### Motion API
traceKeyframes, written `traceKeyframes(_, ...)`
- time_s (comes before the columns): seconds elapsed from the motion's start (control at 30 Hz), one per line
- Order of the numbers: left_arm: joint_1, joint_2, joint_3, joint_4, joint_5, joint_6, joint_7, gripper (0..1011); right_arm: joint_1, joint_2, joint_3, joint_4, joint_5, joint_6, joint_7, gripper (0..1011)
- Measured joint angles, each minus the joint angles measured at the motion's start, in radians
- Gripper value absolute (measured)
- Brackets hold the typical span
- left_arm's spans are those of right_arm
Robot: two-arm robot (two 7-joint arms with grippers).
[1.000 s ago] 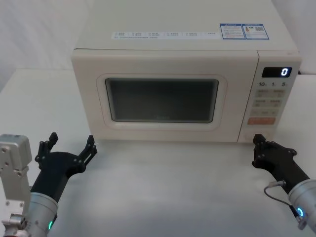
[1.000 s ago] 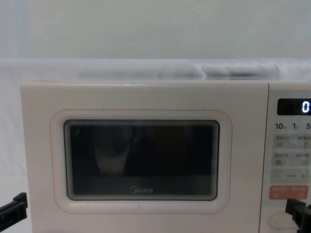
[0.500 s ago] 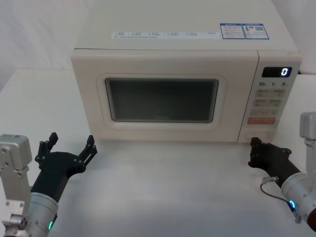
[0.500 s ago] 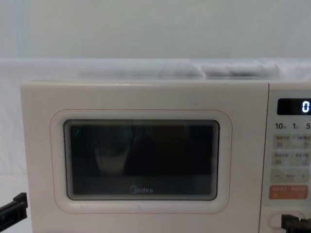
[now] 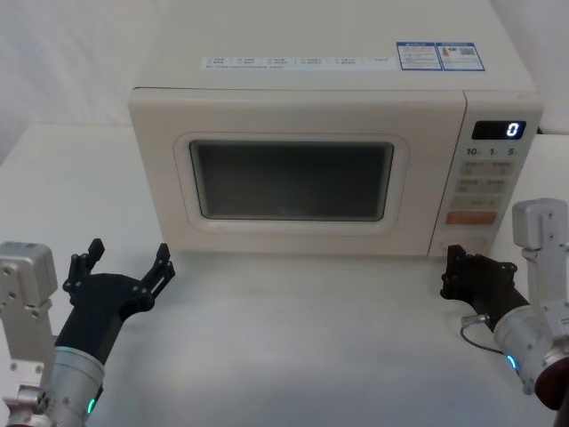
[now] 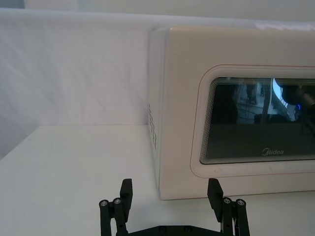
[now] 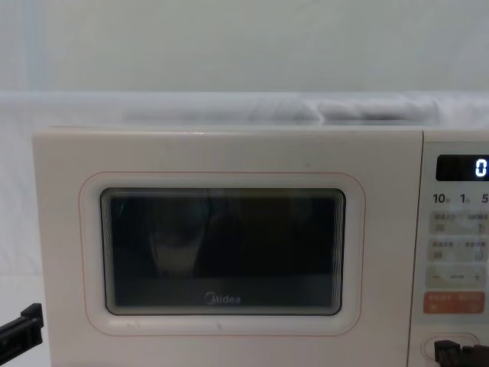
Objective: Press the button to open the microwave door with one hand; close the microwave door with the other hand.
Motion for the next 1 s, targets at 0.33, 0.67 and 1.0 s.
traceKeyframes(0.33,0.000,0.000,0.000,0.000,0.000,0.000,0.000,1001,0.016,-0.037,0.034,0.053,-0.004,-0.032,0.015,0)
traceKeyframes(0.67,0.000,0.000,0.000,0.000,0.000,0.000,0.000,1001,0.024,-0.061,0.064,0.078,-0.015,-0.052,0.022,0)
traceKeyframes(1.0,0.000,0.000,0.000,0.000,0.000,0.000,0.000,1001,0.030,-0.078,0.074,0.099,-0.034,-0.067,0.024,0)
